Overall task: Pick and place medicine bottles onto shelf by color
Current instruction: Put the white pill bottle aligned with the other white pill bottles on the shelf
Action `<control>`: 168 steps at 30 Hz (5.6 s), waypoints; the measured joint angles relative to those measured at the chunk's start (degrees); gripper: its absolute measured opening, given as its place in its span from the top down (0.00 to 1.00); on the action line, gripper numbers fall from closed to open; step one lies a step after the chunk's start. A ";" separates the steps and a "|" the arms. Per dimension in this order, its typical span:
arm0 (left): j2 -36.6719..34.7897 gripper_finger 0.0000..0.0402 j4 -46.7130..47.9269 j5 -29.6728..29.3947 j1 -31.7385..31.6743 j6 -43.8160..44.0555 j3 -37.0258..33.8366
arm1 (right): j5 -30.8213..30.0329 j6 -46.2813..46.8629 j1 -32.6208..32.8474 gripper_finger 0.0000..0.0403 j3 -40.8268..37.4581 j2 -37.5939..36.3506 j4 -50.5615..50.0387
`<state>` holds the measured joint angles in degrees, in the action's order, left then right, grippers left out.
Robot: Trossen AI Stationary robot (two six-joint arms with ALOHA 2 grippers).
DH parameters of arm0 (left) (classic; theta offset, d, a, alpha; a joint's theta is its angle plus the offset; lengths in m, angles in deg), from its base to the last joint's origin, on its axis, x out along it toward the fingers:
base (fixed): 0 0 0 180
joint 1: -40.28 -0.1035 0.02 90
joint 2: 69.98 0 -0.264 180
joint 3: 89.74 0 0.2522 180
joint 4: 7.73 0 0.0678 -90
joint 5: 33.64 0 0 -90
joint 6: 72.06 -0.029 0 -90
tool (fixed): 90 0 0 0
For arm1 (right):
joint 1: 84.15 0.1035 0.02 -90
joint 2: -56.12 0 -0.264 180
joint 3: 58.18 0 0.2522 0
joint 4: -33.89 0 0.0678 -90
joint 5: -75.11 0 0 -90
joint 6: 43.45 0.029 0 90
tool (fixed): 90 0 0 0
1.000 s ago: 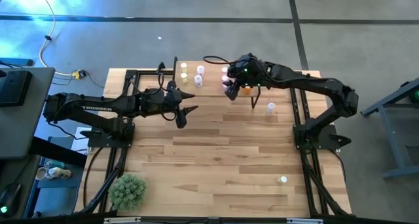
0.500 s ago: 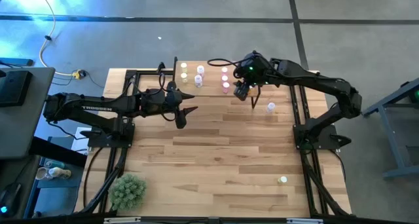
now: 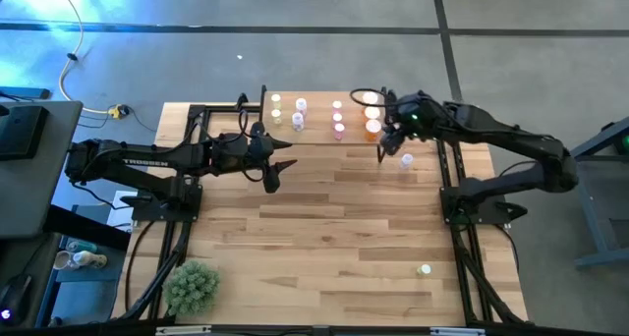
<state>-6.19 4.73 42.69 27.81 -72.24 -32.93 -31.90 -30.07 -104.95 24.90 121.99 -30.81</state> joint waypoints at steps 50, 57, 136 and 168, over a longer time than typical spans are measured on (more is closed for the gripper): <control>0.00 0.45 0.20 -0.44 0.00 -0.02 0.00 | 12.89 22.31 -22.42 0.54 -21.88 -13.68 -7.49; 0.00 0.45 0.20 -0.44 0.02 0.00 0.00 | 16.01 20.07 -24.98 0.54 -22.27 -12.23 -8.57; 0.00 0.45 0.20 -0.42 0.13 -0.02 0.00 | 18.17 32.26 -23.27 0.54 -35.87 -5.82 10.92; 0.00 0.45 0.20 -0.42 0.13 0.00 0.00 | 15.73 34.61 -19.88 0.54 -38.68 -5.82 13.50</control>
<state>-6.19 4.92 42.27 27.94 -72.24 -32.93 -16.17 4.54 -124.83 -13.78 116.17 -17.31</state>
